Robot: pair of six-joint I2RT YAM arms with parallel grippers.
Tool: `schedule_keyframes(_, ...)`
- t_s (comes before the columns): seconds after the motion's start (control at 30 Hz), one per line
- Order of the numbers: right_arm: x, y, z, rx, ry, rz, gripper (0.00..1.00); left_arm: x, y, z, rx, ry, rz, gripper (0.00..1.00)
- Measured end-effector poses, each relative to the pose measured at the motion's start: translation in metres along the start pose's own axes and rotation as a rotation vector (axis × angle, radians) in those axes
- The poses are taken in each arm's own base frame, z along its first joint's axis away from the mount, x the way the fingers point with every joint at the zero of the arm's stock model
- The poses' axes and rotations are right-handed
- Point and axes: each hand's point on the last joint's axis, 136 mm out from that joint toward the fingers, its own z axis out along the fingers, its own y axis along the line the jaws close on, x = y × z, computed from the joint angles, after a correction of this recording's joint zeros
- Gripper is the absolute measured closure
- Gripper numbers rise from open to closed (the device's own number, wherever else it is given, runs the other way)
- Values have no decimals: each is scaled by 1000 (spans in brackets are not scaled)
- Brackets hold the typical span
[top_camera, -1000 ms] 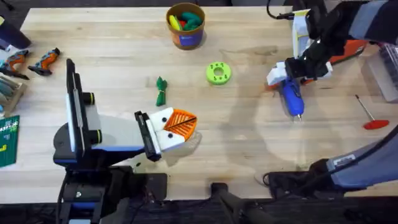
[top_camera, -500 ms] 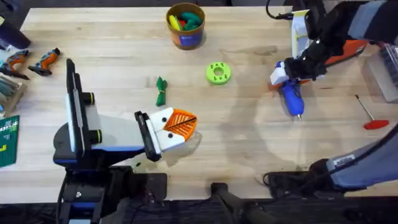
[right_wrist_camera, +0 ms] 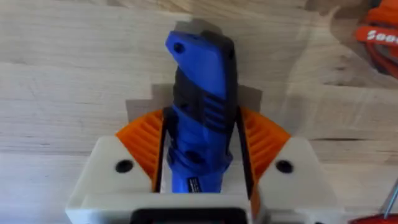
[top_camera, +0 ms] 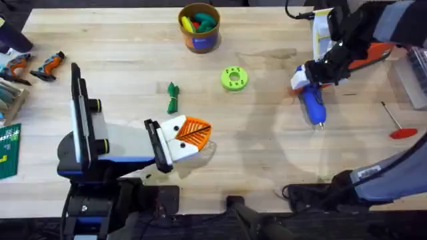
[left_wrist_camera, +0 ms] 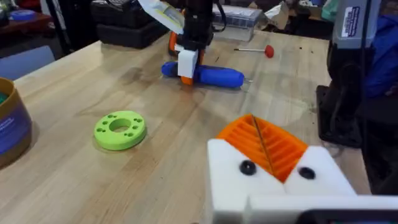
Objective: Pick up the gripper from the table and insert it into the empty holder that is missing its gripper. Then pick up a screw, insert it into the mounting hole, and use the screwdriver to tighten it. Finally, clean up the table by picking up the vegetable and placing it into the bucket.
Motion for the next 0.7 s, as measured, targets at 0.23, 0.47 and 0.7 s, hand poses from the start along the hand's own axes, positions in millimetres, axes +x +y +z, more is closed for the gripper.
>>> schedule_keyframes(0.23, -2, -1, 1, 7, -7, -3, 667, 0, 0, 0, 0, 0, 0, 988)
schedule_keyframes(0.47, -4, -4, 3, 20, -11, -2, 975, 0, 0, 0, 0, 0, 0, 988)
schedule_keyframes(0.7, -4, -4, 3, 20, -10, 6, 975, 0, 0, 0, 0, 0, 0, 988)
